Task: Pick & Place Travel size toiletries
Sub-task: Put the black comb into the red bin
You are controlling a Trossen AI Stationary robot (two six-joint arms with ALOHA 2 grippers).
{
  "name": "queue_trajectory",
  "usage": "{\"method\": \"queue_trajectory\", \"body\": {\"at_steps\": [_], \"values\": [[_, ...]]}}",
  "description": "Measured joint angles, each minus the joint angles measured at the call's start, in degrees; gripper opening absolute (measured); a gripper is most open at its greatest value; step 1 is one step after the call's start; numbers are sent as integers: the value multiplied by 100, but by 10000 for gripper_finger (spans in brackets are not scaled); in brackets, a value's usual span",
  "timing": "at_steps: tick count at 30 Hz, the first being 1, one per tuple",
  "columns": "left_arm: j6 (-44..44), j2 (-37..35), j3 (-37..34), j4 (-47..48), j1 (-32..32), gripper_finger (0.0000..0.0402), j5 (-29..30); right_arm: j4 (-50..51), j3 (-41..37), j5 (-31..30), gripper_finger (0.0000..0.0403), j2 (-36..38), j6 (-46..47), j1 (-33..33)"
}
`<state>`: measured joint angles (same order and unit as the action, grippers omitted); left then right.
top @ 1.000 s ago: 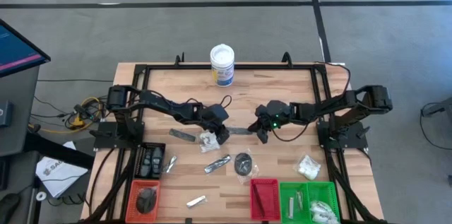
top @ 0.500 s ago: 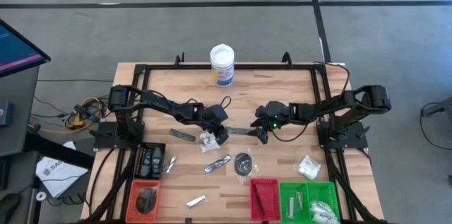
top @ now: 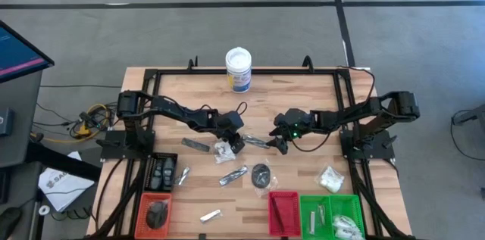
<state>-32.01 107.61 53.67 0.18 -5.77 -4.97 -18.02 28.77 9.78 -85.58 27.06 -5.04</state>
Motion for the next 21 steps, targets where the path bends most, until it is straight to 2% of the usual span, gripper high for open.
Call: {"method": "queue_trajectory", "body": {"at_steps": [9,21], "values": [[48,-174,88,-315,84,0,15,148,2,0,260,0,828,-36],[0,50,166,-231,88,0,73,209,4,-85,260,0,841,-17]]}}
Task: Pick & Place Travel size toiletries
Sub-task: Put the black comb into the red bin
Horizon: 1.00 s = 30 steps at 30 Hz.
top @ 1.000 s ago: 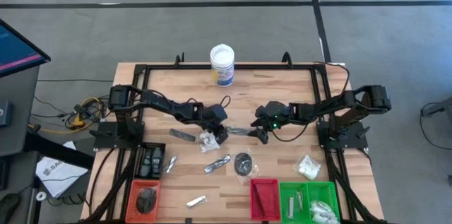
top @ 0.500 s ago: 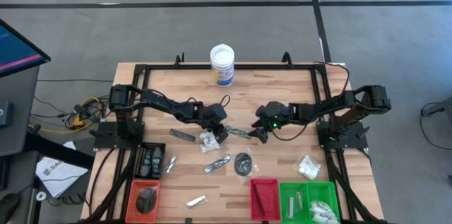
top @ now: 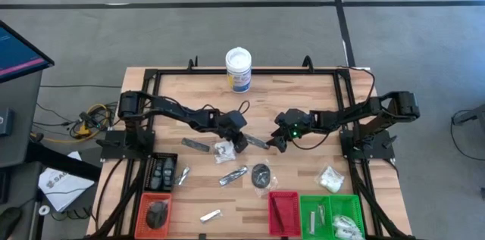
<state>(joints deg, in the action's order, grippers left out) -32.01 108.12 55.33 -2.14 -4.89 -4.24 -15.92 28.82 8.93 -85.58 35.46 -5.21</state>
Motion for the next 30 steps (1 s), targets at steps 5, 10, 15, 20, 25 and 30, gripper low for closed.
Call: {"method": "queue_trajectory", "body": {"at_steps": [5,10,15,20,25,30], "values": [[-15,114,11,-68,-67,0,18,52,0,-5,260,0,0,39],[-38,288,32,-118,-54,0,-132,50,0,-20,260,0,2,116],[-128,297,30,-124,-42,0,-124,50,0,-156,260,0,15,183],[-110,242,7,-225,-98,0,-225,63,0,-196,260,0,112,182],[-90,188,60,-557,-63,0,-249,14,0,-271,260,0,266,175],[-129,273,76,-528,-69,0,-273,100,0,-809,260,-2,173,357]]}}
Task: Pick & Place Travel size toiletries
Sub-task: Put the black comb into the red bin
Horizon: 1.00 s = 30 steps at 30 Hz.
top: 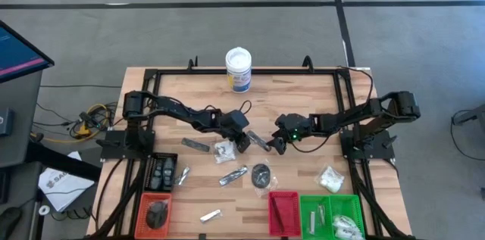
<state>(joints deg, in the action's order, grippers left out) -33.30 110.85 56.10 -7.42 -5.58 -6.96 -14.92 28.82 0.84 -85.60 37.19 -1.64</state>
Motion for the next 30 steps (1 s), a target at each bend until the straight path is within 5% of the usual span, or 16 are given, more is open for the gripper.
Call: {"method": "queue_trajectory", "body": {"at_steps": [3,15,30], "values": [[0,-11,11,-50,0,0,9,-5,0,-504,260,0,-55,172],[24,-15,135,-401,106,0,-362,147,0,-540,260,0,192,406],[919,979,1671,699,200,0,-468,187,0,-540,260,0,323,474]]}}
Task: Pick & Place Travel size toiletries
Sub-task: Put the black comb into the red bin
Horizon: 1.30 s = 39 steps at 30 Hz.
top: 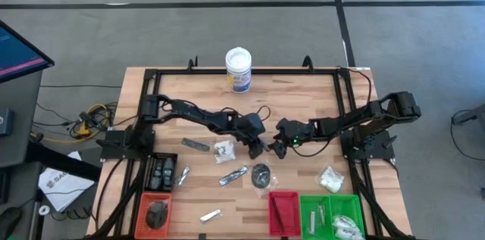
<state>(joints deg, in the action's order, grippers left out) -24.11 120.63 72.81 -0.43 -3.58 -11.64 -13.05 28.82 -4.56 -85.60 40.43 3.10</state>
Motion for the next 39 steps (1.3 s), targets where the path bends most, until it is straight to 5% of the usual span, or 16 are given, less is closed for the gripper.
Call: {"method": "queue_trajectory", "body": {"at_steps": [20,28,39], "values": [[-1207,253,164,-129,-410,0,290,131,0,2,260,0,15,-16],[-944,23,141,-419,-342,0,69,145,0,2,260,0,13,-36],[-1096,-772,-957,-279,-586,0,380,123,0,-542,260,0,-219,-143]]}}
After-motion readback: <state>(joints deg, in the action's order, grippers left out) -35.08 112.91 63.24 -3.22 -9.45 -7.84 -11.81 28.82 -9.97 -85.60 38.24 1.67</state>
